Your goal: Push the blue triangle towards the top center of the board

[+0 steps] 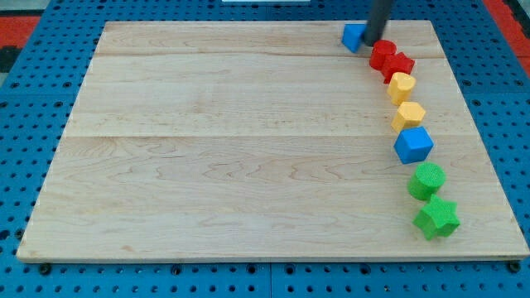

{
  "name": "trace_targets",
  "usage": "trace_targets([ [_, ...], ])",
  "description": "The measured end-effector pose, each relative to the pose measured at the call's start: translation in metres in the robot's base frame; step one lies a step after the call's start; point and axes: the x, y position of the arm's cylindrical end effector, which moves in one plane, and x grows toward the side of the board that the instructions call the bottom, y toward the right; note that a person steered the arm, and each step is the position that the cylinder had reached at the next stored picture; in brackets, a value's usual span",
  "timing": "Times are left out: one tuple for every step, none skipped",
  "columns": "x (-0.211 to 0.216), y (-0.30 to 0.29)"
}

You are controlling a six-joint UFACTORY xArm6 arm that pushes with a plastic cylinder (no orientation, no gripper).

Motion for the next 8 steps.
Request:
trace_targets([
  [-0.001,-0.008],
  [-0.01,0.04],
  [-0.036,0.01],
  [-0.033,-0.064],
  [-0.012,-0.124],
  [-0.013,-0.052],
  [0.022,-0.057],
  [0.024,-0.119],
])
